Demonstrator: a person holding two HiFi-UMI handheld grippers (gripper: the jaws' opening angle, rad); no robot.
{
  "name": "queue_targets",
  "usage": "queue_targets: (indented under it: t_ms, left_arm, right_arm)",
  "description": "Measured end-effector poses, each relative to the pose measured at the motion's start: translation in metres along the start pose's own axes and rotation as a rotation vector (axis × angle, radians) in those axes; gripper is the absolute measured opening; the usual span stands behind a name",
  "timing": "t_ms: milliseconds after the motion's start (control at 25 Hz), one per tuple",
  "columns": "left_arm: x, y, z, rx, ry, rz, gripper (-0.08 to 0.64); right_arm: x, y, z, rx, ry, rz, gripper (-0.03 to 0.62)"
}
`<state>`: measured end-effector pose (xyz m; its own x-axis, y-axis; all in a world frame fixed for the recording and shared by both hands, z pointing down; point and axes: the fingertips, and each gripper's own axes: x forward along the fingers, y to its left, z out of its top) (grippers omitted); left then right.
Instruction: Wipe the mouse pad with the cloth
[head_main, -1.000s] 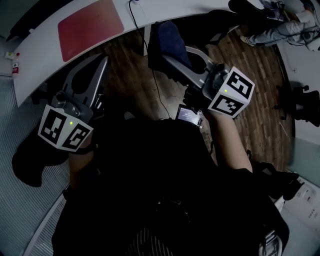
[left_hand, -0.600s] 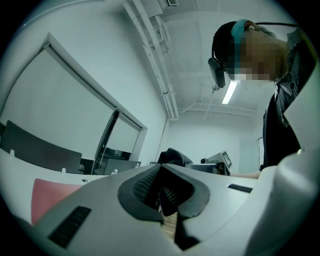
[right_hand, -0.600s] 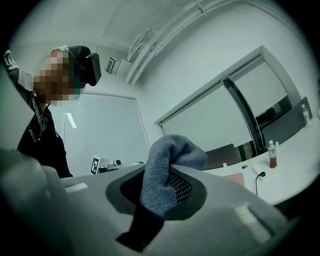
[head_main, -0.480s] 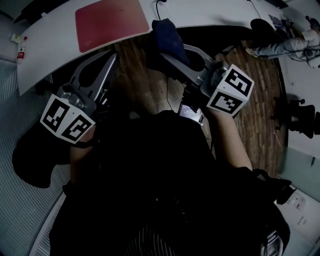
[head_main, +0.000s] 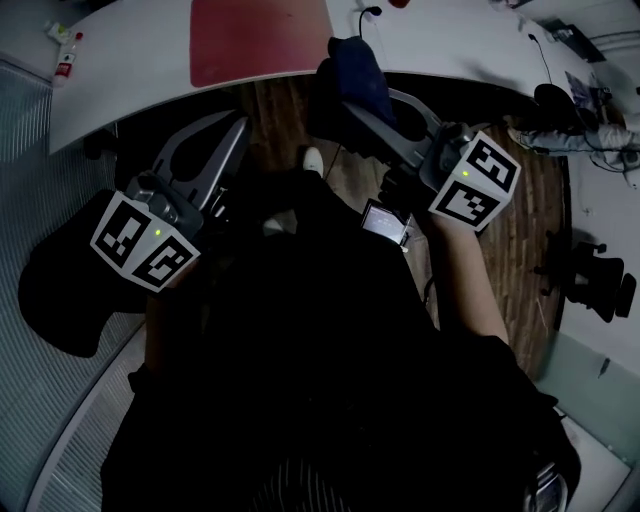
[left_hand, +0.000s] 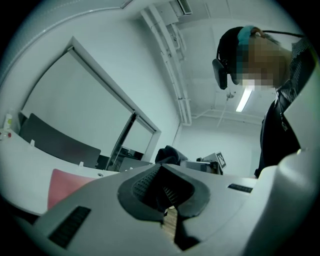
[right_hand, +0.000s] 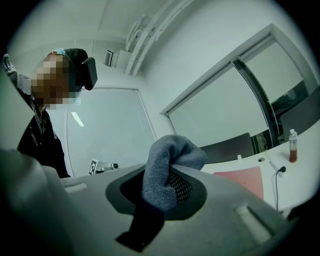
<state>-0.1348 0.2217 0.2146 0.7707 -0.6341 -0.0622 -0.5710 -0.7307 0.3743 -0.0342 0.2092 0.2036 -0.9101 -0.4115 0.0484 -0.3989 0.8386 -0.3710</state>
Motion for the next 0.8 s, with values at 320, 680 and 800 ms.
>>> queue_targets:
  t_ms: [320,680,800]
  left_arm:
    - [-0.003,0.062,0.013,0.017,-0.001,0.121,0.008]
    - [0.064,0.112,0.021,0.033,0.041,0.124,0.008]
    - [0.097,0.126,0.031,0.017,0.036,0.130,0.008]
  right_arm:
    - [0.065,-0.045,0.012,-0.003,0.011,0.098,0.066]
    - [0.080,-0.126,0.040,0.021,0.012,0.121,0.066]
    - [0.076,-0.165,0.059,0.031,-0.002,0.115,0.066]
